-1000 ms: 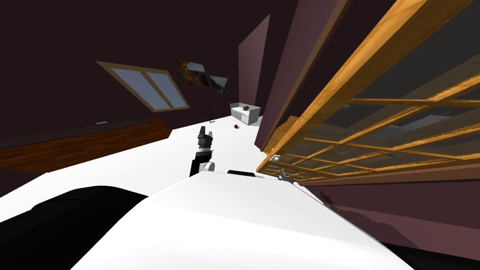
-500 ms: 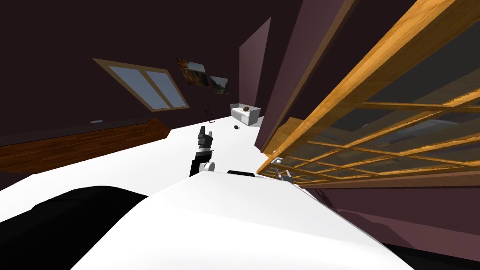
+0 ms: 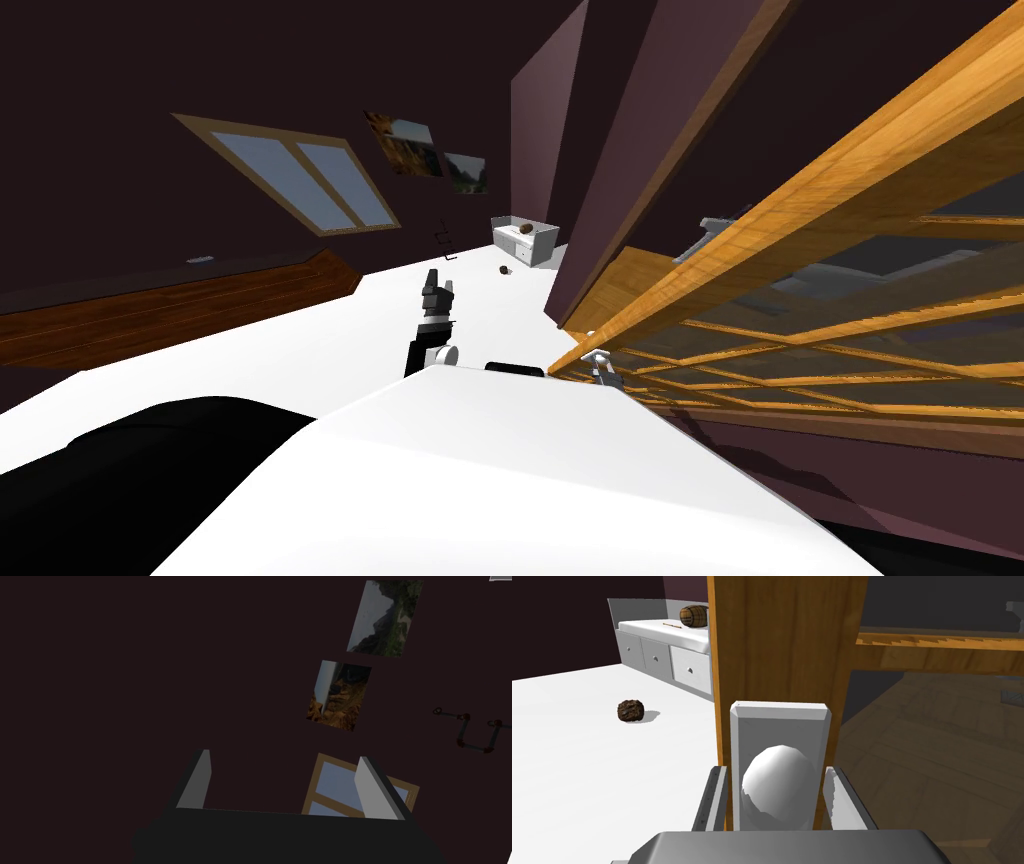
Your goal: Pull the door open
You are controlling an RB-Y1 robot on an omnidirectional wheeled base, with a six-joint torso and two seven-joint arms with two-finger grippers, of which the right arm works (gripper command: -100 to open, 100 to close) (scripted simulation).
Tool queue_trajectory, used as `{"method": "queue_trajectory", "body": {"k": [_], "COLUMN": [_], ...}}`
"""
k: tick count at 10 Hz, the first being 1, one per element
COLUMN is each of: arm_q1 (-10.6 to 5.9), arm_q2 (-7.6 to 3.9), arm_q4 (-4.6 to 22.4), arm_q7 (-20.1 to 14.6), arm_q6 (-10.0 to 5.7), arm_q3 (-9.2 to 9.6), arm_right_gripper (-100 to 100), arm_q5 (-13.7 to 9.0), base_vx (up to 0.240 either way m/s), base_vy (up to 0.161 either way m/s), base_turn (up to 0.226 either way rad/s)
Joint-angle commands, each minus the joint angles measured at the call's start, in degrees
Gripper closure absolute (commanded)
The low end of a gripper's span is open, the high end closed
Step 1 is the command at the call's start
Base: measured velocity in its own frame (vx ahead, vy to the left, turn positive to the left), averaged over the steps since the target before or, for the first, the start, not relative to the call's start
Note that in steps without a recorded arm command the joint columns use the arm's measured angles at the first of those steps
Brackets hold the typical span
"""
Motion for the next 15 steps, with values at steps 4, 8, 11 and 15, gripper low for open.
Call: {"method": "queue_trajectory", "body": {"k": [4, 8, 11, 15], "arm_q1": [0.01, 0.17, 0.38, 0.61], "arm_q2": [-0.01, -0.84, -1.72, -2.69], "arm_q4": [0.04, 0.91, 1.77, 2.71], "arm_q7": [-0.05, -1.14, -2.34, -3.65], "arm_q6": [0.01, -1.21, -2.72, -4.37], "arm_q3": [0.0, 1.18, 2.41, 3.75], "arm_right_gripper": [100, 100, 100, 100], "arm_q5": [-0.01, 0.59, 1.22, 1.9], "base_vx": [-0.022, -0.118, -0.21, -0.187], "base_vy": [0.003, -0.032, -0.038, -0.035], "base_turn": [0.003, 0.091, 0.125, 0.11]}}
